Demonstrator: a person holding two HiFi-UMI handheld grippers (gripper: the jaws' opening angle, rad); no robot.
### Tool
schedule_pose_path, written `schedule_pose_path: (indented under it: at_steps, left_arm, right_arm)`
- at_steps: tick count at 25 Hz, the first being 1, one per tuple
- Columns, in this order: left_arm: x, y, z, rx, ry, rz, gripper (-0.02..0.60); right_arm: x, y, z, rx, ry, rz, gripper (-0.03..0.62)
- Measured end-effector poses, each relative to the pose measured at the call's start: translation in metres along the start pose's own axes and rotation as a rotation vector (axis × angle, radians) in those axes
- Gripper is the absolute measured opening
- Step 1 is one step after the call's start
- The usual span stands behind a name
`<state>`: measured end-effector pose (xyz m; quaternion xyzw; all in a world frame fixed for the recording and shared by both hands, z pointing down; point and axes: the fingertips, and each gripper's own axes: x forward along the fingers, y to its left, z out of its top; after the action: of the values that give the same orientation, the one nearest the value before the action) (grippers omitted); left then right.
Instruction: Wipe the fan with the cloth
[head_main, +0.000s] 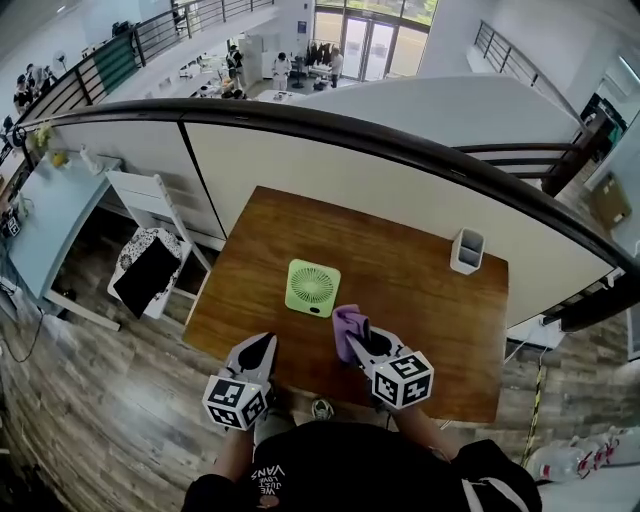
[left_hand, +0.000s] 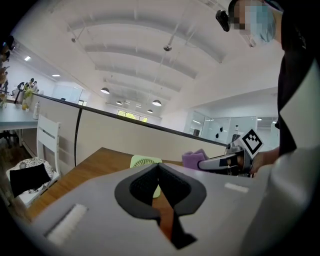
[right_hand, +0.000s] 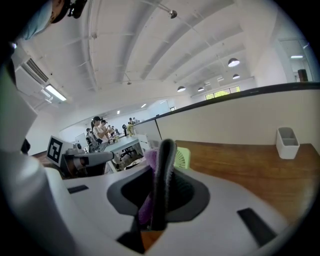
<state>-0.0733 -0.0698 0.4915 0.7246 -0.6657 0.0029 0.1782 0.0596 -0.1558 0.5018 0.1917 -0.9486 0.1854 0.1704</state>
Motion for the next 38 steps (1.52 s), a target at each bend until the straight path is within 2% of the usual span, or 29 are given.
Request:
schedule_pose_path:
  at_steps: [6, 12, 22, 30, 38]
  left_arm:
    - [0.019, 0.035, 0.013, 0.016, 0.054, -0.108, 0.012]
    - [0.031, 0.068, 0.025, 0.058, 0.104, -0.247, 0.012]
    - [0.051, 0.112, 0.017, 0.083, 0.182, -0.435, 0.012]
    - [0.071, 0.114, -0.001, 0.071, 0.239, -0.541, 0.014]
    - [0.094, 0.099, -0.017, 0.070, 0.264, -0.595, 0.016]
  right_arm:
    - [0.020, 0.005, 0.012, 0.064, -0.040, -0.118, 0.084]
    - [0.044, 0.023, 0.017, 0.127, -0.082, -0.229, 0.084]
    - [0.076, 0.044, 0.013, 0.186, -0.123, -0.397, 0.084]
    - [0.084, 0.041, 0.011, 0.179, -0.112, -0.469, 0.084]
    - [0.090, 0.023, 0.007, 0.149, -0.086, -0.462, 0.084]
